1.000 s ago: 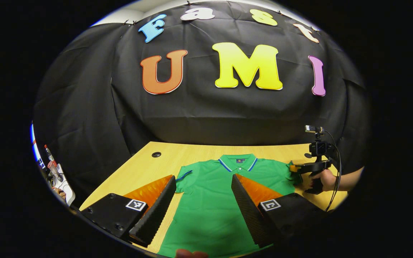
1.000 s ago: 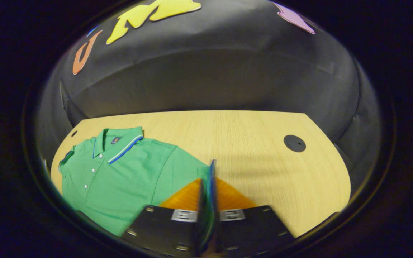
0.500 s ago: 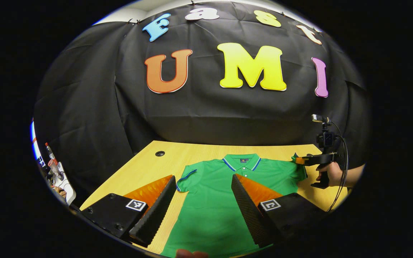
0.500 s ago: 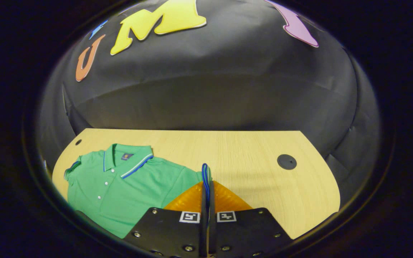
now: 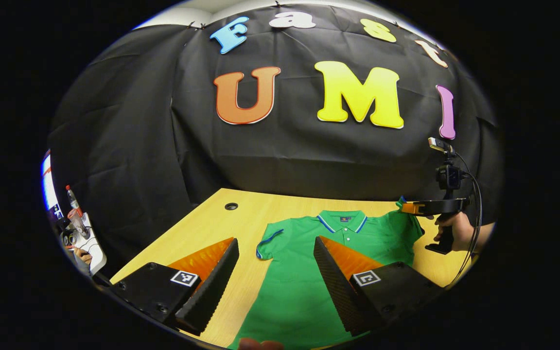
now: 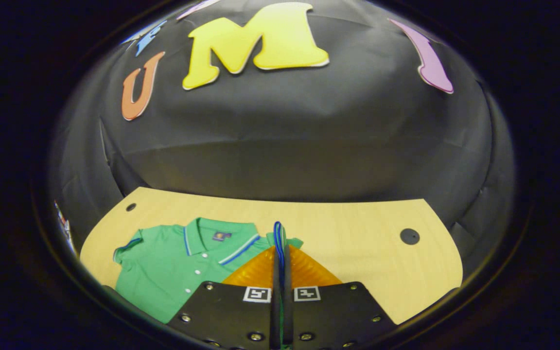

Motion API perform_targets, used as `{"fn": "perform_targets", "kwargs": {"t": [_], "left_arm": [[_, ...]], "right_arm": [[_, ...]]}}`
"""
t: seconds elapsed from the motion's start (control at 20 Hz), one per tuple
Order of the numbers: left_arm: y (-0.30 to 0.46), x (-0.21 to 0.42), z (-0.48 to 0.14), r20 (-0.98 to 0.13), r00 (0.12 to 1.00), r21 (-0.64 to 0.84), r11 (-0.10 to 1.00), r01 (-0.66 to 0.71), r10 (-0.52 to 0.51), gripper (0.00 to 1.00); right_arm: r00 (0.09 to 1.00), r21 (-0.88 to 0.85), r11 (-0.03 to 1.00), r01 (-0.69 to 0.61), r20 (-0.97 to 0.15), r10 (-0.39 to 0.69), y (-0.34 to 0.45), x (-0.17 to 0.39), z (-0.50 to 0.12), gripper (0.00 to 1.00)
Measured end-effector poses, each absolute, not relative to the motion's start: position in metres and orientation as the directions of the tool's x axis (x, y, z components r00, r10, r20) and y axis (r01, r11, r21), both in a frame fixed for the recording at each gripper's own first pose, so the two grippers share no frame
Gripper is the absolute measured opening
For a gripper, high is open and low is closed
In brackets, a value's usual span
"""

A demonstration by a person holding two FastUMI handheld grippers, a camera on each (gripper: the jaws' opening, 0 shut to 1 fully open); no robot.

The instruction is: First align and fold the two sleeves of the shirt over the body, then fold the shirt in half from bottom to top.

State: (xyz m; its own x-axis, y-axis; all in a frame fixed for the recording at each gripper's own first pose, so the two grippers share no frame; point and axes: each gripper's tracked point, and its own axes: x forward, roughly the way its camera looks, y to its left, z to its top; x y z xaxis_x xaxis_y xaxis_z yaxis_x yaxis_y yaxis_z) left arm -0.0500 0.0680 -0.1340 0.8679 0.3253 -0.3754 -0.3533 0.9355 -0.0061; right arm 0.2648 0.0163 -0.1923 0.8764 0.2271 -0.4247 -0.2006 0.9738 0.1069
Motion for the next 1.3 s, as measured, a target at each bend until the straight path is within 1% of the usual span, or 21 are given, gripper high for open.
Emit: {"fn": "perform_targets", "kwargs": {"t": [0.2,0.55,0.7,0.85,0.9,1.0,1.1,1.2,1.3], "left_arm": [[0.092,-0.058,-0.133,-0.365,0.860,-0.002,0.923,-0.384,0.357,0.99],[0.124,-0.069,-0.130,-0.355,0.855,-0.010,0.913,-0.409,0.379,0.99],[0.134,-0.071,-0.131,-0.357,0.854,-0.017,0.911,-0.411,0.378,0.99],[0.140,-0.068,-0.130,-0.353,0.863,-0.035,0.917,-0.397,0.361,0.99],[0.139,-0.066,-0.129,-0.349,0.870,-0.042,0.922,-0.386,0.348,0.99],[0.138,-0.060,-0.130,-0.342,0.886,-0.057,0.935,-0.351,0.312,0.99],[0.135,-0.052,-0.135,-0.340,0.901,-0.070,0.948,-0.310,0.269,0.99],[0.136,-0.042,-0.138,-0.334,0.916,-0.082,0.961,-0.263,0.222,0.99],[0.131,-0.030,-0.140,-0.317,0.935,-0.088,0.977,-0.196,0.159,0.99]], "right_arm": [[0.866,0.109,0.965,-0.237,-0.427,0.261,0.064,0.255,-0.187,0.03],[0.833,0.103,0.959,-0.263,-0.477,0.280,0.128,0.239,-0.206,0.03],[0.807,0.152,0.951,-0.268,-0.504,0.308,0.147,0.227,-0.213,0.08],[0.814,0.158,0.949,-0.272,-0.488,0.314,0.153,0.218,-0.201,0.11],[0.821,0.153,0.952,-0.266,-0.481,0.306,0.149,0.216,-0.195,0.28],[0.840,0.140,0.959,-0.248,-0.462,0.285,0.140,0.209,-0.181,0.26],[0.862,0.089,0.963,-0.255,-0.430,0.268,0.129,0.196,-0.159,0.61],[0.886,0.033,0.964,-0.263,-0.389,0.255,0.120,0.179,-0.135,0.75],[0.896,0.023,0.964,-0.266,-0.362,0.256,0.115,0.156,-0.114,0.76]]}}
